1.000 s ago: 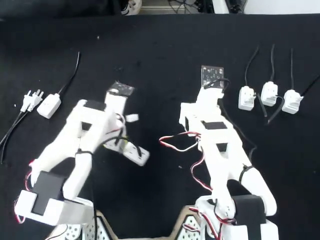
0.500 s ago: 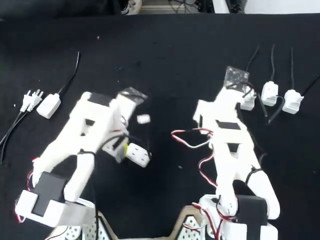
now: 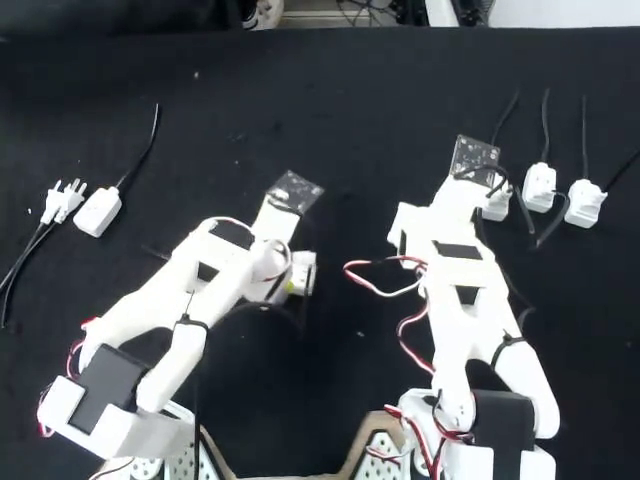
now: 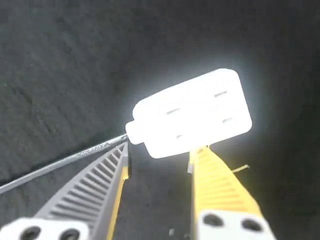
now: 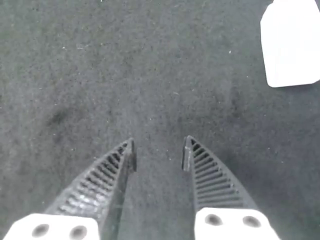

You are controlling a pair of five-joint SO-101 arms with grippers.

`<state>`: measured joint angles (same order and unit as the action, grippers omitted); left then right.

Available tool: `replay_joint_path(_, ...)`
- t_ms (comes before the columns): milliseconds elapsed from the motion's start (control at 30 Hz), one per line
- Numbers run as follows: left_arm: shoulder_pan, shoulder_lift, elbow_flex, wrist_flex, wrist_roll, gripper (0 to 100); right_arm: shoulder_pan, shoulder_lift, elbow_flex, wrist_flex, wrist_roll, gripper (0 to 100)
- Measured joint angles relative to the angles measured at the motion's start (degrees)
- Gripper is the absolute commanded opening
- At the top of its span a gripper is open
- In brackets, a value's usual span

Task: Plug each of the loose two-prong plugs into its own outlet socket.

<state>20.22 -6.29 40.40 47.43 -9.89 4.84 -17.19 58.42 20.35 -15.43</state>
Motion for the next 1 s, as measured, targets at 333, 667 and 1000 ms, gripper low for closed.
replay_joint_path(333,0.00,0.00,0.00,-4.13,8.35,20,0.00,0.00,0.00,0.00,0.00,14.2)
replay_joint_path(667,-6.77,0.00,-10.20,14.33,8.35,20,0.00,0.00,0.00,0.00,0.00,14.2)
replay_joint_path(1000,-33.93,0.00,-16.70,20.13,1.05,20,0.00,0.00,0.00,0.00,0.00,14.2)
